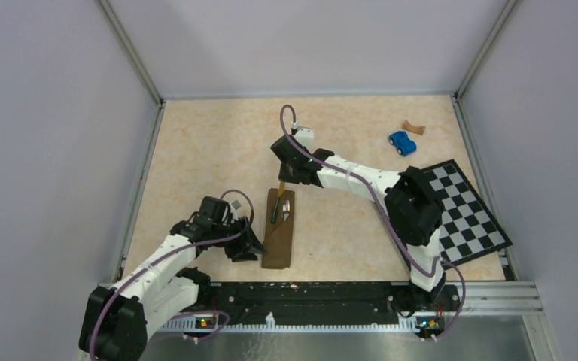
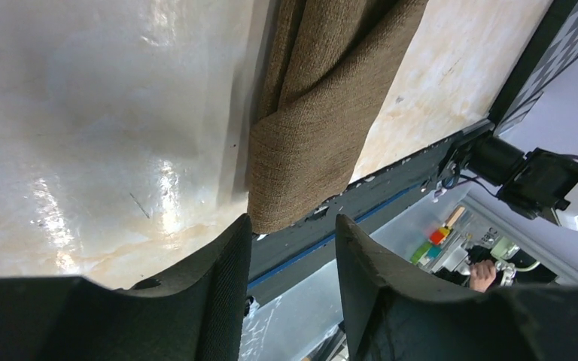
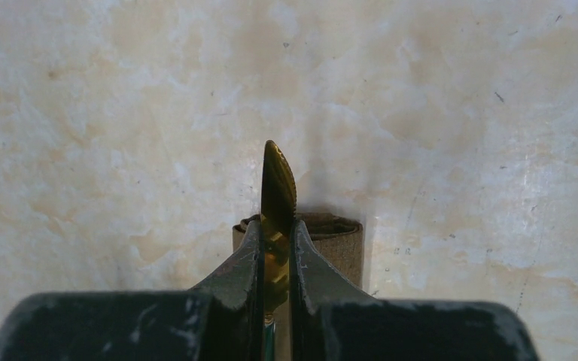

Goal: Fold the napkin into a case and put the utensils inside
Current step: Insert the knife into the folded napkin.

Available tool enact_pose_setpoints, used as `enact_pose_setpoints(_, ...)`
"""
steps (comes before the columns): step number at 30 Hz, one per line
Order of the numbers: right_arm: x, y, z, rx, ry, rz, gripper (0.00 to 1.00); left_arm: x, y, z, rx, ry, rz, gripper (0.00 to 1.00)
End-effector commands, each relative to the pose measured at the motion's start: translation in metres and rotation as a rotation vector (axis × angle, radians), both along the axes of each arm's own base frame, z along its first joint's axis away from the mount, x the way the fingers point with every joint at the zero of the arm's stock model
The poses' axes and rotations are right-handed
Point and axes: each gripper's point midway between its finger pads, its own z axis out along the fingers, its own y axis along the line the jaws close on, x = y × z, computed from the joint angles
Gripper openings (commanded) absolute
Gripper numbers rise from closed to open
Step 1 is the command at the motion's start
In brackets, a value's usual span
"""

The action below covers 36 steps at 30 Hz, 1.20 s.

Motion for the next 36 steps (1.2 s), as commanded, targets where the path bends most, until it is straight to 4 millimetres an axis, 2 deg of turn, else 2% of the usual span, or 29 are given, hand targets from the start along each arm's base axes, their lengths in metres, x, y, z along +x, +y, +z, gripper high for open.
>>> enact_pose_setpoints(1,-0.001,0.014,0.012,-0.023,-0.045,0.029,0.00,-0.007,-0.006,0.001,-0.014,0.005,-0.065,0.49)
enact_pose_setpoints(4,-0.007,0.017,0.009,-0.036,-0.041,0.040,0.00,-0.010,-0.009,-0.006,-0.032,0.026,-0.067,0.46)
enact_pose_setpoints(7,-0.013,0.022,0.007,-0.038,-0.033,0.054,0.00,-0.011,-0.013,-0.013,-0.054,0.041,-0.063,0.38)
enact_pose_setpoints(13,-0.030,0.029,0.001,-0.041,-0.004,0.084,0.00,-0.015,-0.014,-0.028,-0.050,0.064,-0.057,0.29)
enact_pose_setpoints(27,-0.063,0.037,-0.016,-0.083,0.058,0.161,0.00,-0.011,-0.008,-0.048,0.002,0.075,-0.007,0.23)
enact_pose_setpoints(36,-0.089,0.045,-0.034,-0.131,0.086,0.225,0.00,-0.008,-0.003,-0.049,0.040,0.054,-0.004,0.22)
